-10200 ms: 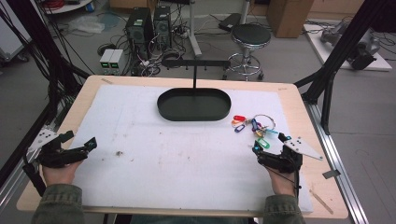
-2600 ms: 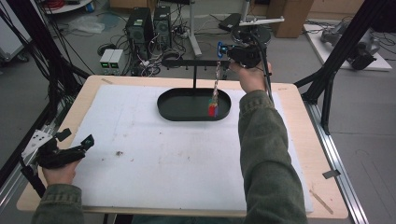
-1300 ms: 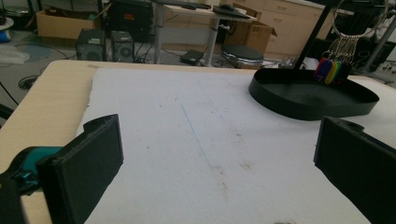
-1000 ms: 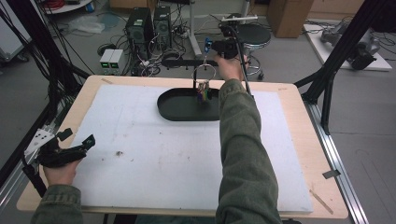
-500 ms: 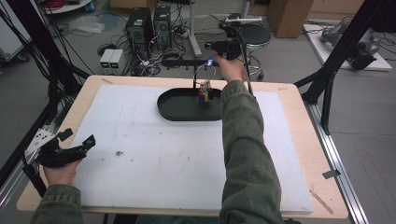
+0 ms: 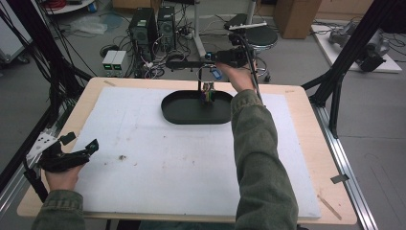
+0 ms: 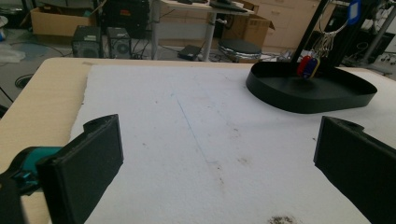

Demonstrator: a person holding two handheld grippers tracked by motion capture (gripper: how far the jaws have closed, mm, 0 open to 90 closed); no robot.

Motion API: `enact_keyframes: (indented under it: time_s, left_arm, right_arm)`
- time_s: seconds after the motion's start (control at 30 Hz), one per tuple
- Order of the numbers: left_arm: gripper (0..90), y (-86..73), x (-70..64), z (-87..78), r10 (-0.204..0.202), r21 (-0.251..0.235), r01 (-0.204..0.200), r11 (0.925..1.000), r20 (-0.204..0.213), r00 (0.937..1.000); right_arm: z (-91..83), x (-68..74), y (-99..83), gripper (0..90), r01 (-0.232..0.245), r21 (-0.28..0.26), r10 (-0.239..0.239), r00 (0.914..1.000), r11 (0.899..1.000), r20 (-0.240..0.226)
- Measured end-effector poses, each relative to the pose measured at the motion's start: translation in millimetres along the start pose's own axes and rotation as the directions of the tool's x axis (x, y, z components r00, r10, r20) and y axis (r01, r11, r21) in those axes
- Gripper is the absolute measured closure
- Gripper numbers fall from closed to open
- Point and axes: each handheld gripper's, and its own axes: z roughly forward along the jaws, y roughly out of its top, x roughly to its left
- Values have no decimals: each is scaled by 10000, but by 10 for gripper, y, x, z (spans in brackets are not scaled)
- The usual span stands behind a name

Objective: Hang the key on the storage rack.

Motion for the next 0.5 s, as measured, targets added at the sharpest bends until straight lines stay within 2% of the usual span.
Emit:
enact_keyframes:
  time_s: [0.03, 0.07, 0.27, 0.4, 0.5]
  left_arm:
    - [18, 1, 1, -2, -5, -7, 5, 10000, -6, 10000]
    - [18, 1, 3, -3, 1, -2, -1, 10000, -19, 10000]
    - [18, -1, 2, 3, -7, 2, 7, 10000, -3, 10000]
    - [18, 1, 3, -3, 1, -14, -1, 10000, -2, 10000]
    - [18, 3, 6, -10, 12, 17, -12, 10000, 0, 10000]
  right_arm:
    - [0, 0, 0, 83, 0, 0, 0, 10000, 10000, 0]
    - [11, -8, -16, 6, -1, 355, 1, 10000, 9994, -15]
    - [-1, 1, -32, 5, 230, 630, -226, 9997, 9977, -69]
    - [-17, 35, -48, 5, 557, 930, -565, 9984, 9941, 55]
    - [-64, 38, -102, 5, 682, 869, -682, 9977, 9939, -24]
